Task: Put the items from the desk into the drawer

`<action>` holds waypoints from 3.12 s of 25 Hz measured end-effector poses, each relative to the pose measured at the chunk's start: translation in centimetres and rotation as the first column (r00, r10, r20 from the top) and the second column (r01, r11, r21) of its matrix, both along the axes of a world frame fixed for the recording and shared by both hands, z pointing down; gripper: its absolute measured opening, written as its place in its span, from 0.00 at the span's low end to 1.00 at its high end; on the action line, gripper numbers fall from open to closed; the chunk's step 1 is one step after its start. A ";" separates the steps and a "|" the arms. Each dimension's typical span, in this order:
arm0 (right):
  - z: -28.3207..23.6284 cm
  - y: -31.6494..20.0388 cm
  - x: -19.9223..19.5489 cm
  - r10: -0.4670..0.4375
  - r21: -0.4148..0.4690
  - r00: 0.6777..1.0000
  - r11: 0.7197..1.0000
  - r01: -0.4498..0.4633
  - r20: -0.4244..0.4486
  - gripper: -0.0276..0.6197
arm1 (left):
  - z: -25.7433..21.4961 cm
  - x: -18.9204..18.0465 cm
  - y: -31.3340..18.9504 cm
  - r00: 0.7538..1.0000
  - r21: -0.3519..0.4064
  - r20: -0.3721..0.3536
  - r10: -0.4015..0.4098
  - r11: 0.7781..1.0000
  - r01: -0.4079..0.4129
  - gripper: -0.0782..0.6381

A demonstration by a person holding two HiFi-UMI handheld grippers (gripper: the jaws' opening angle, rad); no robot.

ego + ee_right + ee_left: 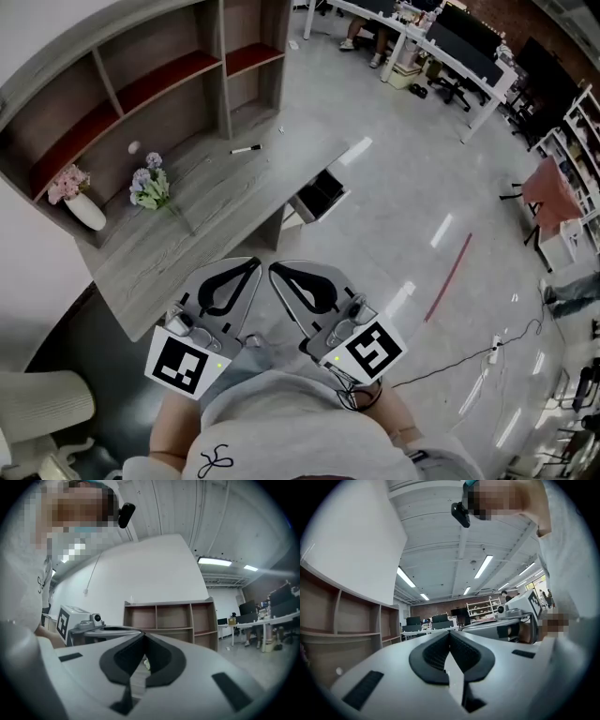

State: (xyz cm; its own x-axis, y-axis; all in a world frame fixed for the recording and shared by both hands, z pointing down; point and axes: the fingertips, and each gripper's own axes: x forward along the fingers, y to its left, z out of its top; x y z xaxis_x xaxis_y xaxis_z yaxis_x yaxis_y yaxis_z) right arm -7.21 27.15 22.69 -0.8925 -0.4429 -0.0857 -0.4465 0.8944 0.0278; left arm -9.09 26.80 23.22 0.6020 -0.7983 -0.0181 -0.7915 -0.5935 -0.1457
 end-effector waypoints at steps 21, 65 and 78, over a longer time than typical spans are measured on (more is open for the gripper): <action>1.8 -7.4 -1.5 0.144 -0.067 0.989 0.987 -0.146 -0.032 0.05 | 2.7 -2.1 -8.3 0.989 -0.056 -0.041 0.145 0.988 -0.147 0.12; 2.6 -32.9 5.3 0.032 -0.091 0.999 0.995 -0.030 0.023 0.05 | 3.9 4.1 -34.5 1.000 -0.071 0.004 0.001 0.997 -0.001 0.12; 2.1 -37.3 2.9 0.113 -0.106 0.994 0.988 -0.113 -0.007 0.05 | 7.1 -1.1 -40.6 0.997 -0.124 0.077 0.022 0.992 -0.012 0.12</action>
